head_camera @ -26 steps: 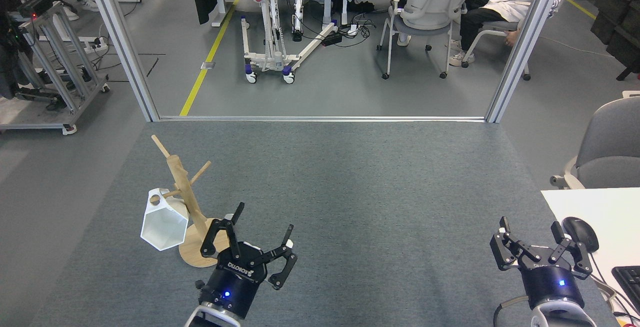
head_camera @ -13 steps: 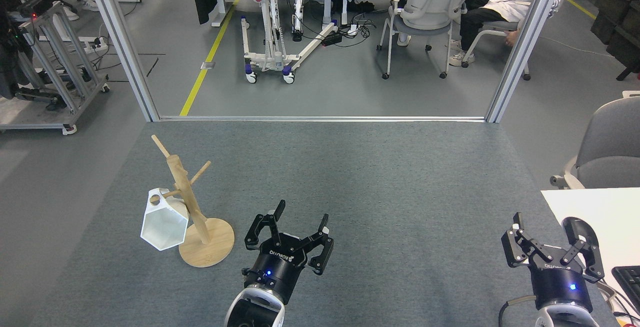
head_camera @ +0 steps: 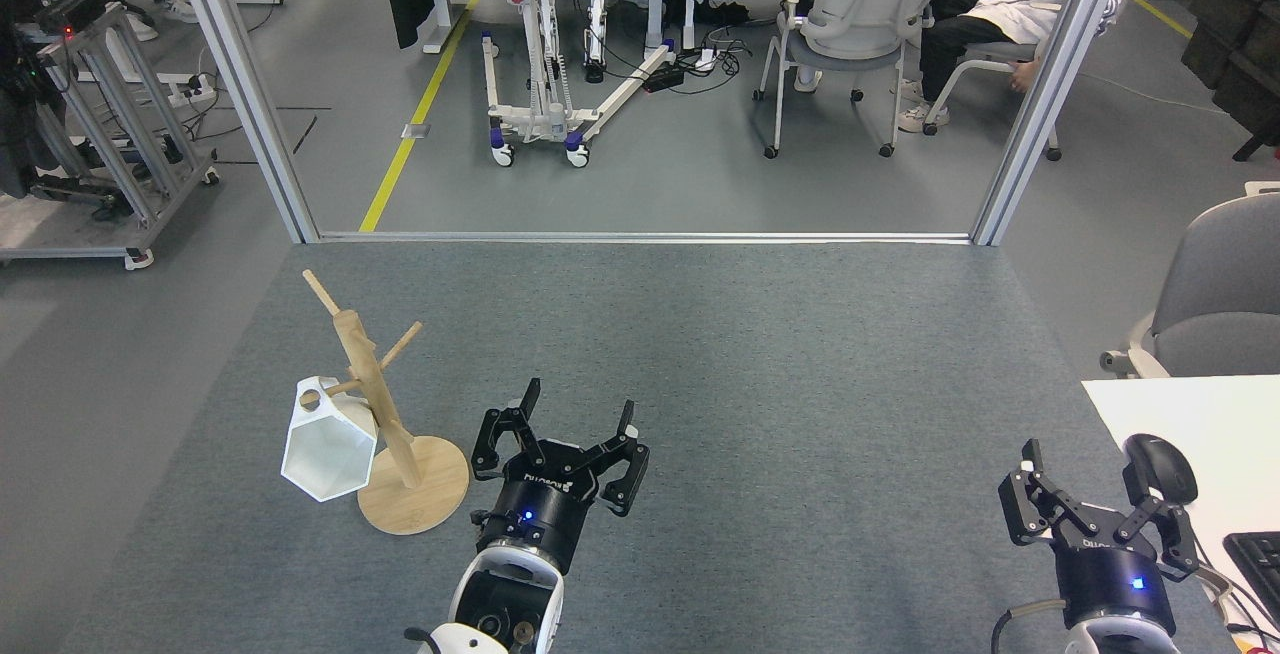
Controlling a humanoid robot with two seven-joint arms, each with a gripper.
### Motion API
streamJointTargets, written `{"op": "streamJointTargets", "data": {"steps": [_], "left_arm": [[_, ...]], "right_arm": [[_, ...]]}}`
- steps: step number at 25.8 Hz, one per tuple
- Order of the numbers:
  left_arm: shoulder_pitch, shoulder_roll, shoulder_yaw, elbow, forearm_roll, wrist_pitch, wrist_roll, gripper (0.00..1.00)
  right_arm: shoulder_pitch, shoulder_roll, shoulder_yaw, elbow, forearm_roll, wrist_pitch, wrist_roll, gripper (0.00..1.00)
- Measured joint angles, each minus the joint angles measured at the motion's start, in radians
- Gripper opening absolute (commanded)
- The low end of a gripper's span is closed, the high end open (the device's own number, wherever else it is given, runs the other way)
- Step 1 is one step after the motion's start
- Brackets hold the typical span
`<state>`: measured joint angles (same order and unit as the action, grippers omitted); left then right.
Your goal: Hang cup on storage rack
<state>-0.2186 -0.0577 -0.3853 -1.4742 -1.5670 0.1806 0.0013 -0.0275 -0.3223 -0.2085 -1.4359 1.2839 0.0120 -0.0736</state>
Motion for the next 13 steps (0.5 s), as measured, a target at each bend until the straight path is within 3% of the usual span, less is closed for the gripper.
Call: {"op": "streamJointTargets", "data": {"steps": [13], "left_arm": [[0.005,0.014,-0.001,-0.01,0.001,-0.003,0.003,0.99]], "right_arm": [[-0.038,0.044,0.005,0.006,0.0,-0.004,0.006,1.0]]}}
